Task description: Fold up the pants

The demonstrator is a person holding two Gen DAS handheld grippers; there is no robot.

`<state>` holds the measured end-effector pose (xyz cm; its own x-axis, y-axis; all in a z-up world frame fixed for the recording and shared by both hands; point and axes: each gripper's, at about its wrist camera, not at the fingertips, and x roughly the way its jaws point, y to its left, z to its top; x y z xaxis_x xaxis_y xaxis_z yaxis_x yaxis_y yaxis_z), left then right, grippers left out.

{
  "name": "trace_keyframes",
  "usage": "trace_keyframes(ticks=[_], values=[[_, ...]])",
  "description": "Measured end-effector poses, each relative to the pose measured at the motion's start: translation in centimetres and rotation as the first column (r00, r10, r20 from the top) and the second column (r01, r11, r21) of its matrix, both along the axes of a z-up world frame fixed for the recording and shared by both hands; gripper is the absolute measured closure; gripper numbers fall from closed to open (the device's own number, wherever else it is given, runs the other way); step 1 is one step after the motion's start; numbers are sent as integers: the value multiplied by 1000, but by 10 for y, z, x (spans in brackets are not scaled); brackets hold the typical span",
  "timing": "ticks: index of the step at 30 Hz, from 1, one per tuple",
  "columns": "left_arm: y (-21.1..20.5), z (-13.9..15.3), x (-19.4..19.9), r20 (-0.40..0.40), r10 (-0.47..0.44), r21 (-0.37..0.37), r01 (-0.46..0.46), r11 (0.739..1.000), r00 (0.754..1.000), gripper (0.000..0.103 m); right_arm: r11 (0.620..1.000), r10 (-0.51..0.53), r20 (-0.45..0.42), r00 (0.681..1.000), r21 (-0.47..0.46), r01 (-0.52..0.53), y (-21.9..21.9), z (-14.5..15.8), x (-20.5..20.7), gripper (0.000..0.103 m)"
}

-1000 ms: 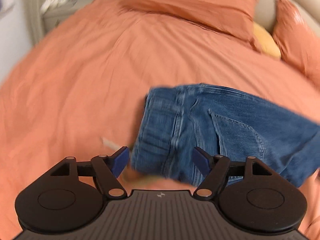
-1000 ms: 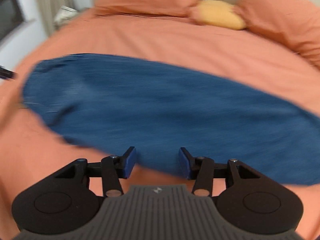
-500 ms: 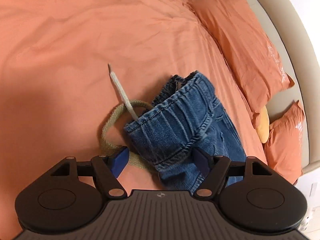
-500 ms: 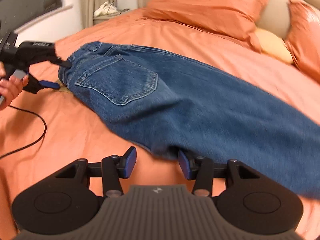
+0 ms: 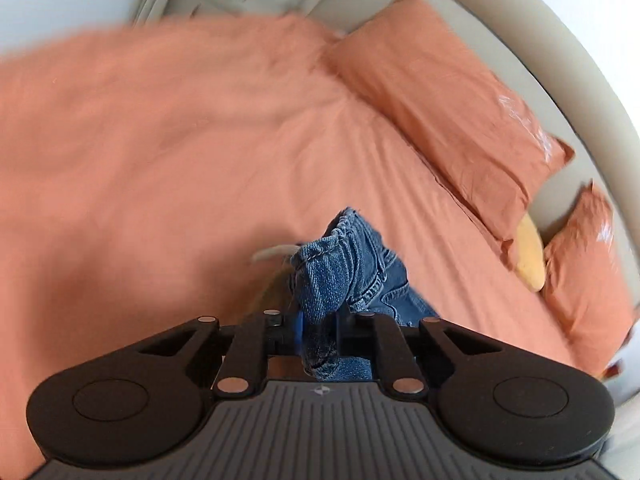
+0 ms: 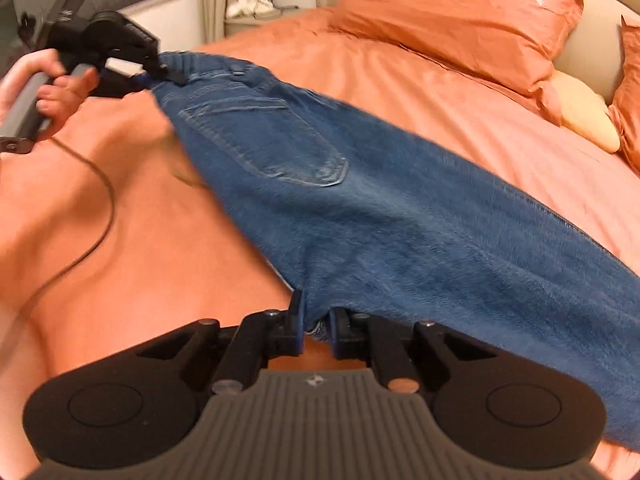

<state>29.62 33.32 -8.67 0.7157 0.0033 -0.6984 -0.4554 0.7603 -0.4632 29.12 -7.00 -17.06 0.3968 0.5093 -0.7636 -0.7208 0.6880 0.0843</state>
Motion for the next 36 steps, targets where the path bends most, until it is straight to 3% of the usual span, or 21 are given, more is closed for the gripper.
trace_keyframes(ticks=[2,4,9,13,16,19,23,25,27,29,31,33,36], values=[[1,16,0,-31,-12,107,15,994,999,88,999,1,-22,1000,53,0,2,12,-12,97],[11,13,-3,-100,16,154,-1,988,995,88,993,-8,-71,997,120,16,7,12,-24,98],[28,-53,-10,-262,73,174,-27,984,962,88,982,-107,-192,975,132,134,28,-39,-44,102],[24,-93,-8,-304,93,206,-30,978,948,87,961,-220,-351,910,84,264,16,-89,-48,103],[21,-100,0,-323,94,231,-18,973,942,85,943,-240,-379,894,127,307,0,-90,-55,103],[11,-95,13,-383,86,271,22,962,920,79,946,-243,-362,900,117,302,-13,-79,-61,103],[-10,-72,14,-435,18,394,173,903,900,65,940,-274,-312,910,112,321,-49,-63,-65,102],[-12,-60,8,-425,8,414,186,891,905,56,938,-303,-260,917,89,335,-73,-52,-61,99],[-16,-48,1,-405,-14,439,208,874,914,52,930,-343,-205,916,64,363,-104,-39,-54,86],[-28,-34,-1,-372,-59,473,243,847,926,44,915,-392,-157,906,36,402,-134,-29,-46,79],[-43,-16,7,-353,-132,494,305,815,926,40,893,-447,-101,889,3,450,-171,-17,-34,79],[-66,-2,13,-328,-259,496,399,772,909,38,867,-498,-63,865,-26,497,-208,-8,-18,78],[-105,12,29,-326,-410,503,523,688,852,36,813,-582,-30,813,-56,580,-269,4,14,76]])
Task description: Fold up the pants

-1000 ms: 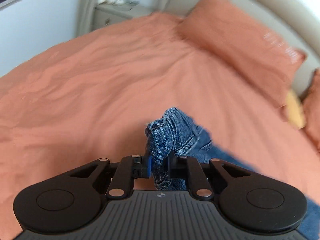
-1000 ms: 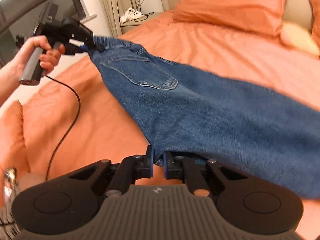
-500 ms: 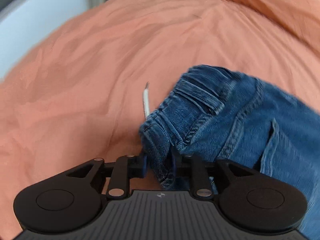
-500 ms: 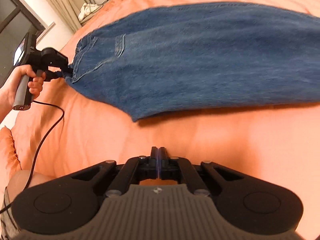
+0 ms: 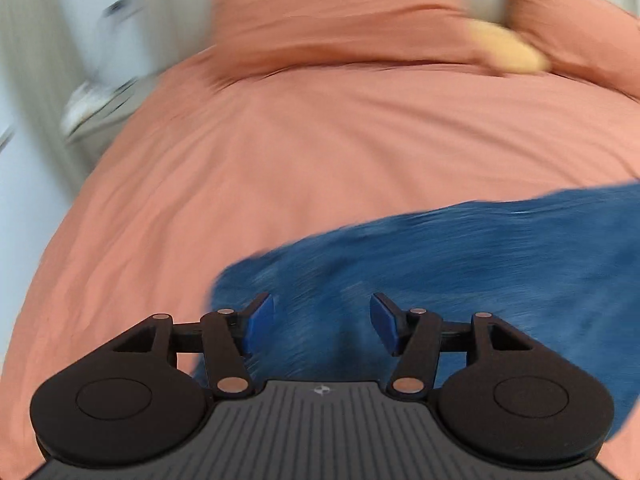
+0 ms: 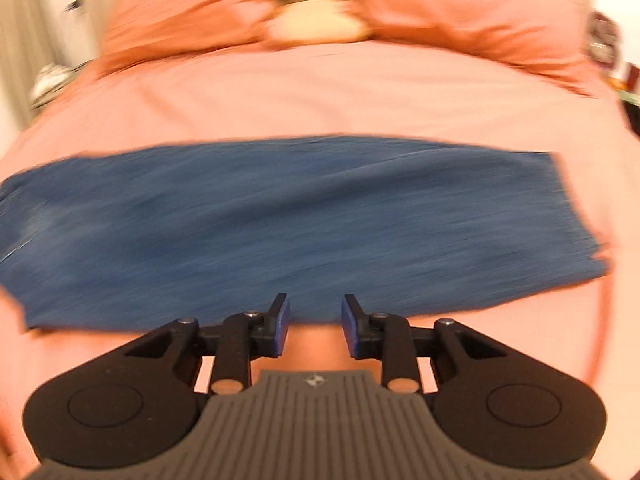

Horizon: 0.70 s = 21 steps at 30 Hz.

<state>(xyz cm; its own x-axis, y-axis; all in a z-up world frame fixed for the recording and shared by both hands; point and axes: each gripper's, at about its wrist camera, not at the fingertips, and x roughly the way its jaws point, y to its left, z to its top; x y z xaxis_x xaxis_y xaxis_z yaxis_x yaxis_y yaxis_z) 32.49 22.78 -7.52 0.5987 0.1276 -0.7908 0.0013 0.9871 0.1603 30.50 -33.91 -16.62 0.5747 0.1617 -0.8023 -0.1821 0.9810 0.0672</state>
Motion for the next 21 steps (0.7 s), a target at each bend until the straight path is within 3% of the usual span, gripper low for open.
trace_keyframes(ticks=[4,6,10,14,21], values=[[-60,-3,37,-37,-181,16,182,983,983,35,992,-113,21,993,-60,115,-69,7,47,70],[-87,-12,57,-61,-245,40,247,968,968,33,987,-141,36,989,-68,143,-94,6,68,65],[-132,-41,93,-134,-335,82,348,934,932,32,980,-188,57,980,-61,192,-135,2,115,64],[-151,-73,122,-190,-356,134,383,914,915,31,975,-207,60,976,-72,211,-171,-6,160,64],[-153,-109,149,-264,-360,98,397,913,895,29,962,-271,5,963,25,271,-211,-38,216,64]])
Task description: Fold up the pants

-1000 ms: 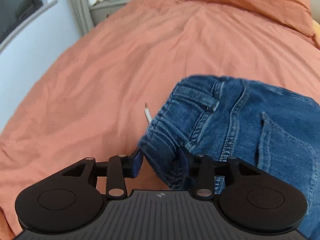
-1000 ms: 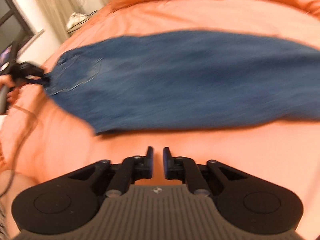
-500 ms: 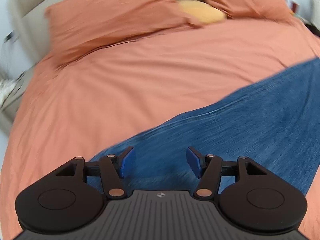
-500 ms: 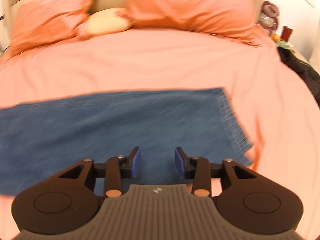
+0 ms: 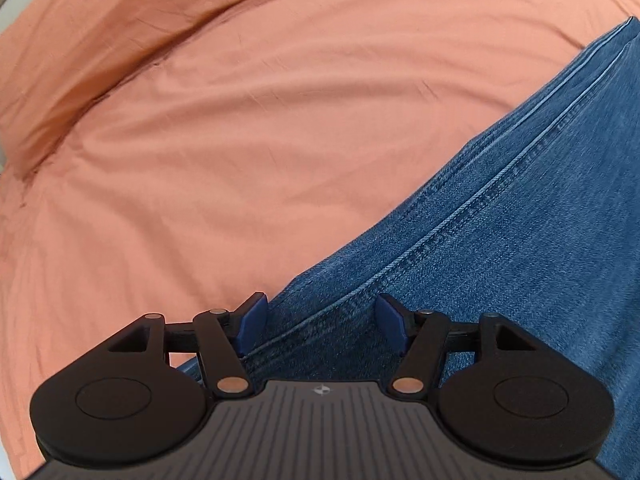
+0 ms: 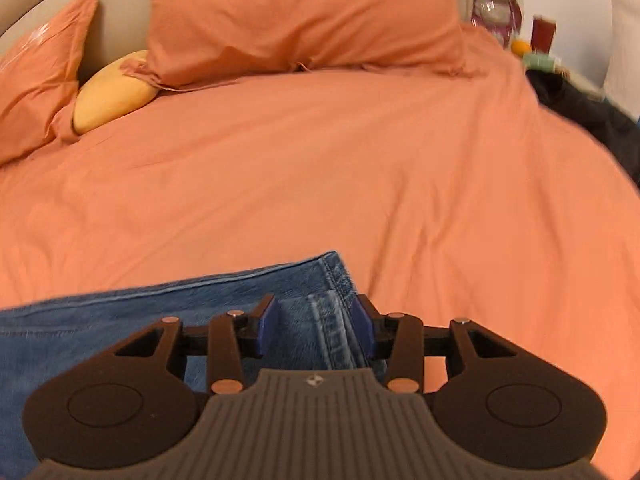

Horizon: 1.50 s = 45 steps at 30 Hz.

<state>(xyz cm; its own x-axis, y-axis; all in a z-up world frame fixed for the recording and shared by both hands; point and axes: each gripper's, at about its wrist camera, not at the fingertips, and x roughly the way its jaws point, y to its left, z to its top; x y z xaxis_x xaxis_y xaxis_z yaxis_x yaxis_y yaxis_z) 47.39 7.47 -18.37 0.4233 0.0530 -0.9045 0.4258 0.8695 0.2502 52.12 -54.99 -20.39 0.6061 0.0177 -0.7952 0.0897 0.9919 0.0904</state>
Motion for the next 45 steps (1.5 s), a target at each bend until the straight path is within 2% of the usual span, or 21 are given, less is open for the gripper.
trace_keyframes(ticks=[3,5,6,7,8,9,10,15,19,22,24,25,28,30,31,32,34,36,41,42,45], values=[[6,0,1,-14,42,-25,-42,999,999,32,998,-25,-26,999,53,26,-7,-17,10,69],[4,1,2,-22,70,-52,-71,996,997,45,995,-26,-29,999,91,29,-8,-23,11,88],[2,2,-1,-5,68,-47,-69,997,998,61,997,-14,-20,1000,69,15,-6,-23,9,95],[-2,3,-4,12,62,-31,-61,998,998,78,998,17,-10,1000,52,-17,-3,-21,7,97],[-6,4,-8,37,59,-10,-59,998,998,84,999,44,3,999,24,-44,0,-18,3,99],[-9,6,-11,64,63,12,-64,998,996,97,998,67,16,998,-10,-67,4,-14,-1,100],[-11,7,-14,87,72,24,-75,997,994,102,996,85,28,996,-44,-83,7,-9,-5,101],[-7,32,-28,212,145,-23,-143,989,966,103,964,178,108,978,-216,-152,29,30,-25,103],[-9,44,-36,277,146,-11,-149,989,950,103,917,243,137,960,-355,-181,47,59,-32,103],[-9,55,-39,331,192,-31,-193,981,924,103,881,245,133,960,-445,-163,57,66,-28,103],[-9,60,-37,393,216,14,-241,971,894,103,867,228,137,964,-480,-137,62,68,-25,103],[-5,62,-34,389,229,3,-249,968,892,103,857,220,135,966,-500,-125,63,67,-21,103],[7,61,-25,327,272,-80,-260,962,905,103,872,175,80,981,-475,-117,58,54,-3,103],[9,56,-23,271,248,-112,-226,968,930,103,847,180,25,983,-512,-142,64,36,8,103],[9,52,-22,221,223,-136,-196,971,949,92,836,178,-11,984,-526,-157,67,26,14,103],[8,48,-21,190,175,-145,-149,978,966,88,833,171,-37,985,-528,-165,68,17,18,103],[1,41,-25,157,66,-103,-50,993,985,40,839,161,-50,986,-520,-164,67,8,24,103],[-3,34,-23,125,-14,-84,24,996,992,26,845,156,-55,986,-509,-163,65,3,29,103],[-9,10,-2,51,-51,-84,55,995,997,24,835,168,-72,983,-520,-181,66,-4,36,103],[-9,5,2,34,-36,-93,39,995,999,28,836,166,-70,984,-520,-178,66,-4,35,103],[-11,4,-3,25,-4,-140,7,990,1000,76,829,172,-66,983,-530,-180,67,-2,32,103]])
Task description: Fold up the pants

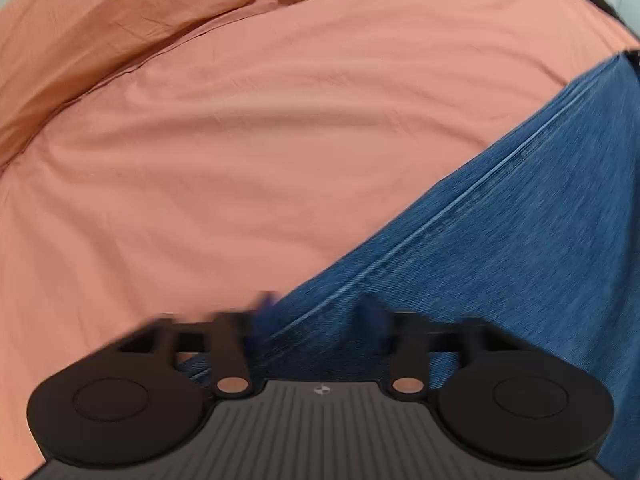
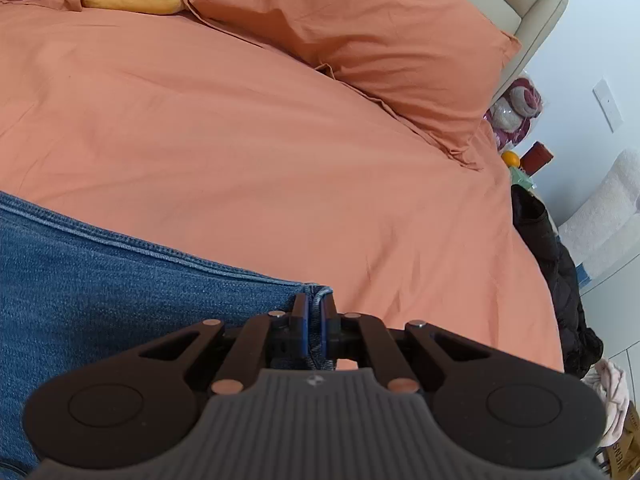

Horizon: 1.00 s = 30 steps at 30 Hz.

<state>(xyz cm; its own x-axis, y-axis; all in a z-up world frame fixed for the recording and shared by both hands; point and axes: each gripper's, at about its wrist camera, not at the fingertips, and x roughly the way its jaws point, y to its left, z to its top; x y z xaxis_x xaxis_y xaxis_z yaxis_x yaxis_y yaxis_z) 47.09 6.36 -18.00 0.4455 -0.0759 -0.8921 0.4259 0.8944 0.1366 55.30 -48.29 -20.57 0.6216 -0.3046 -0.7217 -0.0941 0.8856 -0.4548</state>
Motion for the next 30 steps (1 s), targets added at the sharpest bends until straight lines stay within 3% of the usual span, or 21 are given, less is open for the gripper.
trace_keyframes(ticks=[2,4,8,11,15,18,19,20,23,27,30], values=[[-12,1,-13,61,5,81,-10,997,998,102,1000,12,8,1000,-11,-11,1,3,-5,103],[-21,4,-25,120,29,128,-44,991,992,103,1000,23,24,999,-14,-23,0,7,-9,103],[-29,20,-41,249,97,144,-136,980,964,103,999,46,104,994,-23,-43,2,23,-18,103],[-32,24,-41,302,101,181,-161,970,948,103,999,45,143,989,-35,-41,5,30,-20,103],[-38,16,-26,280,132,189,-190,964,951,103,999,19,110,994,-33,-15,7,21,-9,103],[-34,3,-14,234,172,160,-213,964,957,101,999,-21,36,999,-26,22,5,2,4,103],[-29,2,-12,228,199,140,-234,962,953,89,999,-32,27,999,-31,33,5,-2,6,102],[-26,4,-11,239,222,125,-256,958,945,86,998,-44,31,999,-31,45,5,-2,6,99],[-17,15,-20,252,242,97,-273,957,937,77,995,-96,51,994,37,94,-9,11,-1,73],[-12,31,-42,249,231,78,-257,963,940,76,966,-180,42,983,195,168,-41,40,-28,73],[-6,39,-58,240,260,54,-280,958,935,76,897,-269,6,963,367,248,-67,57,-61,73]])
